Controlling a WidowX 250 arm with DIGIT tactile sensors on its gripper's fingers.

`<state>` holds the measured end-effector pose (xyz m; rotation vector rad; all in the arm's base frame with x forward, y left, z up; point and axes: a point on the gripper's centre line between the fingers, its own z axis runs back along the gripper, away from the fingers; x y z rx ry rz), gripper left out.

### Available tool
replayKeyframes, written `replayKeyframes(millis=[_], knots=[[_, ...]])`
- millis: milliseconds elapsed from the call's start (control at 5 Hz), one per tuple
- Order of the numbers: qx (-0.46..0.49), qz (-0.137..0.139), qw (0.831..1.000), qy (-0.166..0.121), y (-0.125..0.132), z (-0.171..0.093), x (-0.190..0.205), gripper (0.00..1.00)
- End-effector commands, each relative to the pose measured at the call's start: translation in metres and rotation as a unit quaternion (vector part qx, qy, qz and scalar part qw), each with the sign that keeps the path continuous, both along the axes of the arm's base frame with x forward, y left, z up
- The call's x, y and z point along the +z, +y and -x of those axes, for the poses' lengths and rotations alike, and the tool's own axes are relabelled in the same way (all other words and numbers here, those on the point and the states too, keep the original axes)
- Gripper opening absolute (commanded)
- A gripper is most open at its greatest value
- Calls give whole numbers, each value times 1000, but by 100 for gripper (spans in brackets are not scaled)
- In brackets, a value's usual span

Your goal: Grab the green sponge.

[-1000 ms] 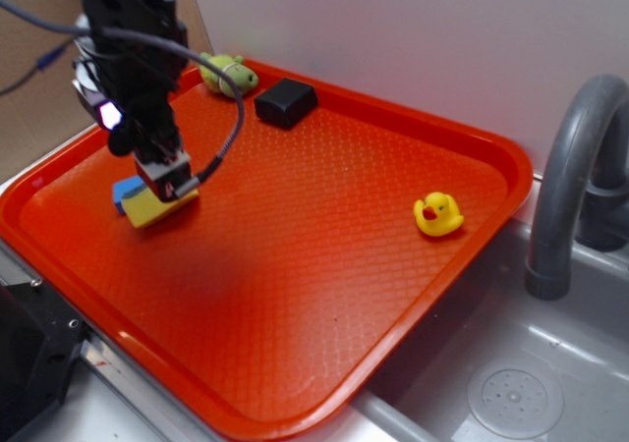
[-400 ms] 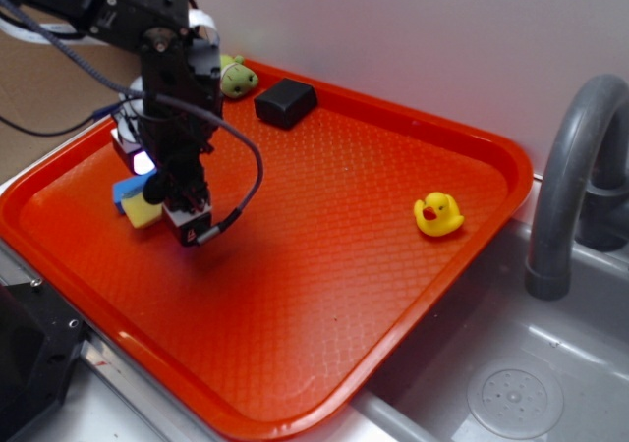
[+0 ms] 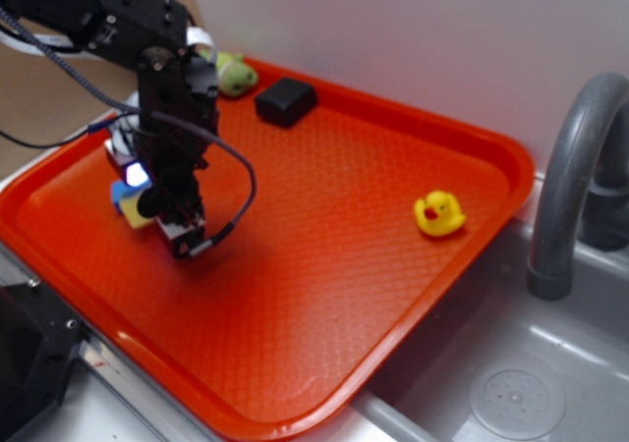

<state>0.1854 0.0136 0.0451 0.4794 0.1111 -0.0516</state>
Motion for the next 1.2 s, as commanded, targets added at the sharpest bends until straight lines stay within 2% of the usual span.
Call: replayKeyframes(millis=[0, 200, 600, 800, 1000], knots=[[56, -26, 998, -24, 29, -14, 7, 100], [51, -27, 998, -21, 29, -14, 5, 0], [48, -21, 998, -20, 20, -12, 10, 0], [63, -7, 998, -18, 14, -17, 24, 0], [88, 11, 996, -30, 2, -22, 59, 0]])
